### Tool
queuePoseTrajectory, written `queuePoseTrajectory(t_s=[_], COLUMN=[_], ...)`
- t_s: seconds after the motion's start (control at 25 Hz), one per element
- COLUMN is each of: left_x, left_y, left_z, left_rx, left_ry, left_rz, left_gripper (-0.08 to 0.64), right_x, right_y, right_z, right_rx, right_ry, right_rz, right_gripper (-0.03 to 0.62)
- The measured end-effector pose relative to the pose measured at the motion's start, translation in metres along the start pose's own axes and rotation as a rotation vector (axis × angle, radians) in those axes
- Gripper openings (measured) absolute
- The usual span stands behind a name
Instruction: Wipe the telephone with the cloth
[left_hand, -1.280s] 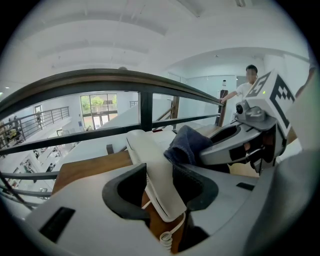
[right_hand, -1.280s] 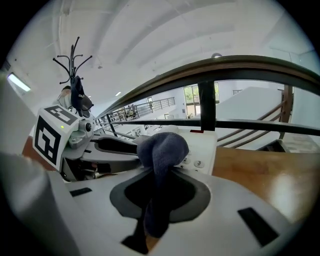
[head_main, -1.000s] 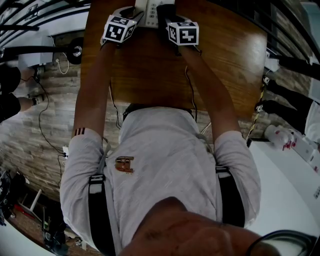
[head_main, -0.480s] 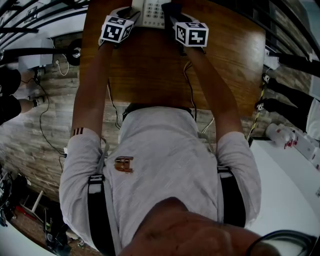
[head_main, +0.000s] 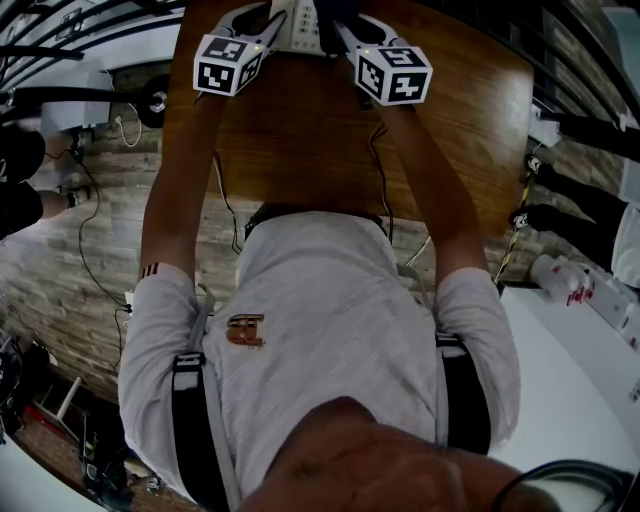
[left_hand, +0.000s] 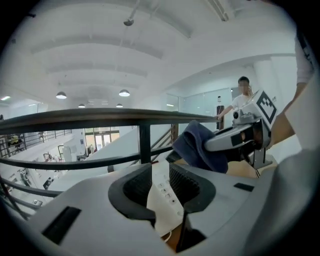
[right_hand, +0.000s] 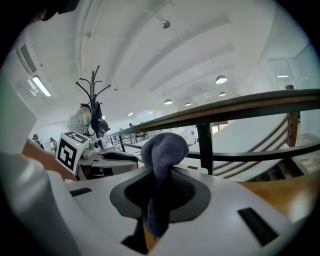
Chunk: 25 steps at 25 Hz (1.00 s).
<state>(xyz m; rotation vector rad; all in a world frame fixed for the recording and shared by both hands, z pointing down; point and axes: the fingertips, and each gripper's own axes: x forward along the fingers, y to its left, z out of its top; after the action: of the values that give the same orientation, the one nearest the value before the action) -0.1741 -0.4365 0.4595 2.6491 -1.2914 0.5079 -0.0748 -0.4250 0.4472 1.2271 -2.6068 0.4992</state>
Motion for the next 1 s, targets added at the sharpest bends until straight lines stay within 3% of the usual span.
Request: queuePoseTrajectory(t_s=[0.52,1.0], left_x=[-0.083,-0.134], left_y=[-0.044,-0.081], left_z=[0.092,0.113], left_rx=[-0.055,-0.01], left_ry=[-0.363,-0.468], left_rz=[0.021,0.03], left_gripper=[0.029,0.018], right_x=[-0.06,-0.114], right_y=[0.062,0.102], right_z=[0.057,0.073], right_rx=[-0.028,-0.026], right_ry=[-0.238,-0.393], right_rz=[0.152,0.235], right_gripper=[0.078,0.078])
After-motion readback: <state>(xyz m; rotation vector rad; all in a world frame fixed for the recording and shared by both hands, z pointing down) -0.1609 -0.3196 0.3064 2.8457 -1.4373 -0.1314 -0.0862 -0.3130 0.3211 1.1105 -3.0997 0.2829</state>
